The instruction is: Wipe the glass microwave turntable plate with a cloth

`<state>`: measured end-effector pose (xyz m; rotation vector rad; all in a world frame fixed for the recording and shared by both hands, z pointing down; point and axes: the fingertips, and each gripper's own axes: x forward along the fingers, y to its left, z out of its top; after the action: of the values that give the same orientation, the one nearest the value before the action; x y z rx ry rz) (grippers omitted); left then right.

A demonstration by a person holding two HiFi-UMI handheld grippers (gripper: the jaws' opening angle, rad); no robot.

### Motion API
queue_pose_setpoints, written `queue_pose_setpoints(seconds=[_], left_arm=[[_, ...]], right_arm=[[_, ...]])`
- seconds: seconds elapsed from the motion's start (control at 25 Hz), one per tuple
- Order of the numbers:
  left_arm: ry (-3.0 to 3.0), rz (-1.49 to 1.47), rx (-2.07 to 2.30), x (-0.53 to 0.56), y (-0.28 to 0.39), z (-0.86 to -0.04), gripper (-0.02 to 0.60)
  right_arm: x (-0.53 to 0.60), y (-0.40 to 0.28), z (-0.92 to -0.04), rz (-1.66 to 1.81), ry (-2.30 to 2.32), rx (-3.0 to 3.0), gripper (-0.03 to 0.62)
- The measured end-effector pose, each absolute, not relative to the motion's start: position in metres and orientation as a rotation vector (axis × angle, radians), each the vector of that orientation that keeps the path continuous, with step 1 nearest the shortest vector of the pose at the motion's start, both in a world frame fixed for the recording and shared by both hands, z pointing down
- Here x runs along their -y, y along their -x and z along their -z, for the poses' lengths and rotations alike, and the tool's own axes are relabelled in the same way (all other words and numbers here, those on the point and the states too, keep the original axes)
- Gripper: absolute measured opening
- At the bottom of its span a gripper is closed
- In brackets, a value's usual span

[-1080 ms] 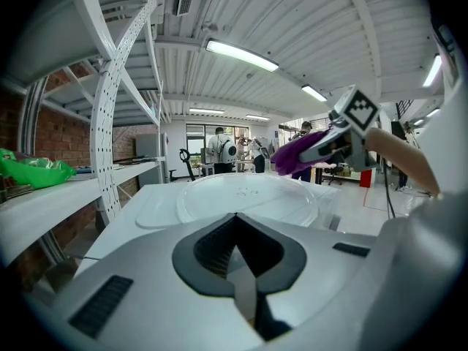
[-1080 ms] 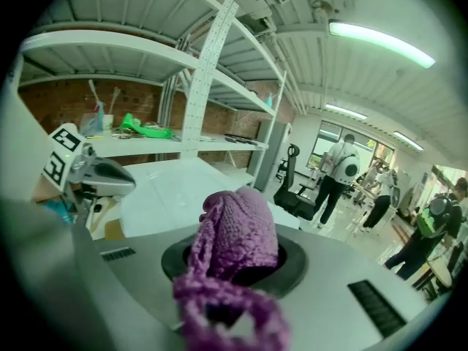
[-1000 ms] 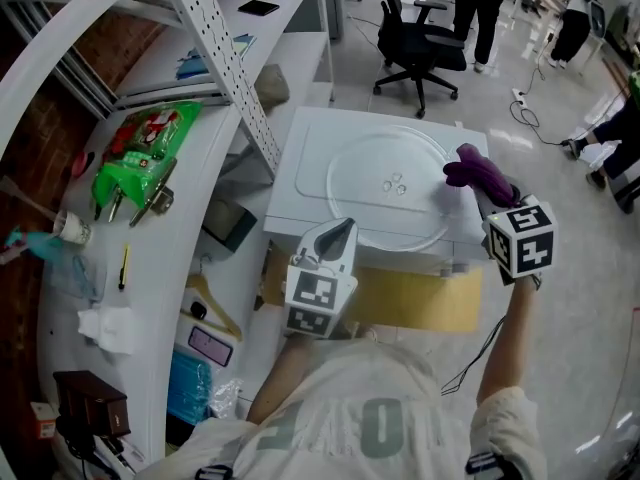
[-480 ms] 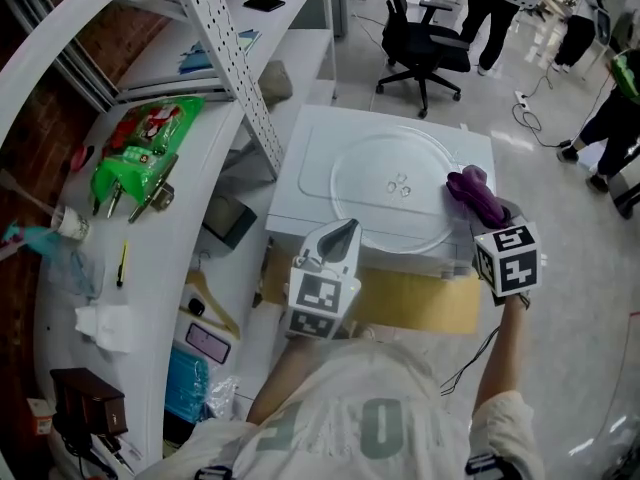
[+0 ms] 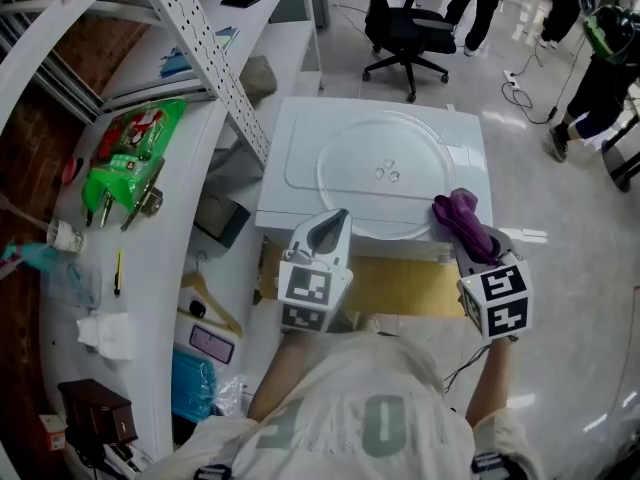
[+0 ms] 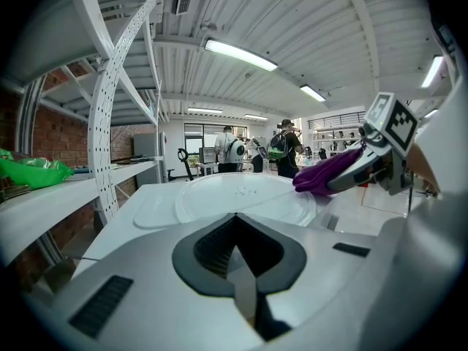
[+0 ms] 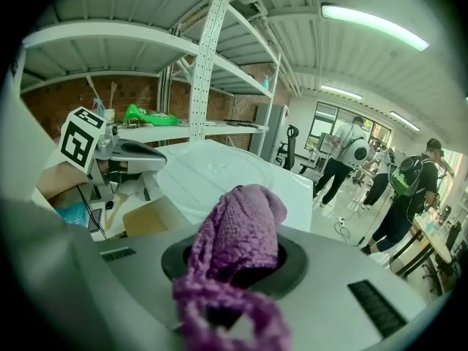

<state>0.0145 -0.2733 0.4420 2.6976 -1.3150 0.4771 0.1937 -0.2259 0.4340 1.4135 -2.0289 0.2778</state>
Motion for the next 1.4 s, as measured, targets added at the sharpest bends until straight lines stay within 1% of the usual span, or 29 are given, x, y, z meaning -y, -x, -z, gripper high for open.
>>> queue_pose_setpoints(seconds=[0.24,0.48,0.56,0.72,0.88,1.16,1.4], left_arm=[[-2.702,-0.532,1.313,0.274,-0.017,-0.443,0.003],[-2.740,-0.482,1.337,0.283,-0.016,-0.419,0.003],[-2.765,-0.431,1.372,0.285,-0.012,-0.399,0.003],[-2.833,-0.216,1.389,0.286,-0.010,-0.348,0.003],[-2.870,-0.080,1.435,0.285,-0.009,-0.312,0.003],[-2.748,-0.108,1.531,0.273,0.014,-0.325,0.003],[-2.779,-0.136,1.564,0.255,0.015,-0.327,0.003]], right_arm=[[0.232,-0.201,-0.425,-0.260,-1.534,2.047,0.055],[0.249,-0.189,-0.402,-0.177,-1.584,2.105,0.055],[0.254,-0.182,-0.385,-0.141,-1.595,2.150,0.055],[0.258,-0.179,-0.348,-0.068,-1.669,2.238,0.055],[0.251,-0.178,-0.326,-0.077,-1.663,2.356,0.055],[0.235,-0.172,-0.322,-0.084,-1.537,2.460,0.055],[0.209,-0.161,-0.343,-0.127,-1.504,2.437,0.055]])
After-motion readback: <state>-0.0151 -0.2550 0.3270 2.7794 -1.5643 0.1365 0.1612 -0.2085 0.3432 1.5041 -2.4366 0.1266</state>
